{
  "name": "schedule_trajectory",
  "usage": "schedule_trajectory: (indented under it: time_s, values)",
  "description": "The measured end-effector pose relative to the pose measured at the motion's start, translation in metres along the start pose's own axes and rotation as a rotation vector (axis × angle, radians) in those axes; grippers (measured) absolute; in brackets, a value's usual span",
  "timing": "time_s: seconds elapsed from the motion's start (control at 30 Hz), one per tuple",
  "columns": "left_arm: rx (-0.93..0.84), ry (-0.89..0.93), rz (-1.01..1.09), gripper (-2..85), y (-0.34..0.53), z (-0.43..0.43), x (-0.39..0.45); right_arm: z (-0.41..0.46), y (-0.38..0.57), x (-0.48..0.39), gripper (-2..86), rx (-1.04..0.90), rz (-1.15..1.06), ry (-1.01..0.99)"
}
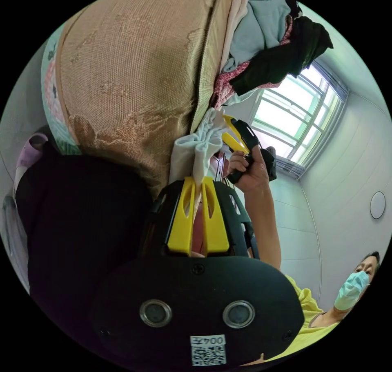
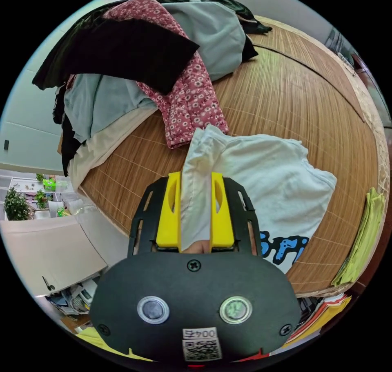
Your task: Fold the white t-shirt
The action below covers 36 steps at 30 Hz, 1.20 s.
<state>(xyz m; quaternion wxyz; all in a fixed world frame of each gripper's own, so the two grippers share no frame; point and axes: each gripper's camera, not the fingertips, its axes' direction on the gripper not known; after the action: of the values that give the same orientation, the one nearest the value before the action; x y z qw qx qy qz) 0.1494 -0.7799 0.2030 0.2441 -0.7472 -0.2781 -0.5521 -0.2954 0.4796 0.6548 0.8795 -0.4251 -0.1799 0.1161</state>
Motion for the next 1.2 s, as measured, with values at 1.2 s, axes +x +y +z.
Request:
schedule_trajectory:
  time_s: [1.2]
  values:
    - [-0.12, -0.818, 0.686, 0.7, 0.011, 0.245, 0.145, 0.015, 0.457, 0.074, 8.8, 0.365, -0.304, 0.377]
